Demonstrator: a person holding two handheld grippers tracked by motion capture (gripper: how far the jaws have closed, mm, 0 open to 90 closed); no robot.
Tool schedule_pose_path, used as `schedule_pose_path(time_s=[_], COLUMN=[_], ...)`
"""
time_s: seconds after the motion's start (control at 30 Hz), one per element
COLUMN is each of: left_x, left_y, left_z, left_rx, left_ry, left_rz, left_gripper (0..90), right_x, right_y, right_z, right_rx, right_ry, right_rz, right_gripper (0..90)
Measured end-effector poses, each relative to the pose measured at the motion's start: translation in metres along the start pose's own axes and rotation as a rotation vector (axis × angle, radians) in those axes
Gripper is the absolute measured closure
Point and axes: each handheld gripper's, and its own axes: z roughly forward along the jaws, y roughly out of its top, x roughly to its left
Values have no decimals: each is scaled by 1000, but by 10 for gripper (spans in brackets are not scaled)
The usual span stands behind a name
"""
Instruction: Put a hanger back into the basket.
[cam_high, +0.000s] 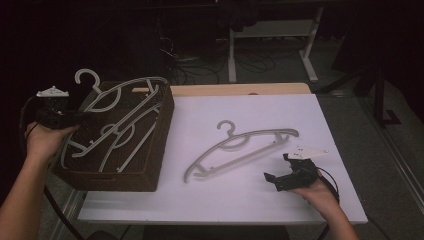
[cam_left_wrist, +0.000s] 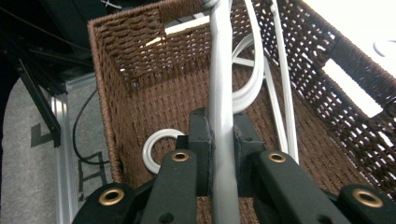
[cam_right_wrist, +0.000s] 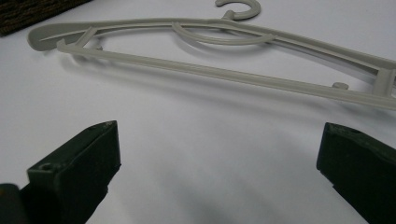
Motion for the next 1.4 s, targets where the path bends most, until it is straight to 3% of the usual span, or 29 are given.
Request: schedule_pose_path(time_s=[0.2, 0.43, 0.57, 0.67, 0.93, 1.0, 1.1, 1.2, 1.4], left_x=[0, -5, 0, -1, -2, -3, -6, -6, -4], left_y=[-6, -7, -16, -24, -38, -38, -38, -37, -29], left_z=[11, 28, 35, 43, 54, 56, 58, 58, 47], left_rx=[40, 88, 100, 128, 163, 174, 190, 176, 89], left_ry=[23, 22, -2, -19, -25, -46, -29, -6, -38], left_rz=[13, 14, -28, -32, -76, -82, -68, -71, -82], left_gripper=[812, 812, 811, 811, 807, 728, 574, 420, 349], right_x=[0, 0, 0, 0, 0, 0, 0, 0, 0], right_y=[0, 0, 0, 0, 0, 0, 0, 0, 0], right_z=[1, 0, 1, 1, 2, 2, 2, 1, 2], right_rx=[2, 2, 4, 4, 6, 6, 6, 6, 5], right_ry=[-1, -2, -1, -1, -2, -2, -2, -1, 0], right_rz=[2, 3, 1, 0, 0, 1, -2, -1, -3], right_gripper=[0, 0, 0, 0, 0, 0, 0, 0, 0])
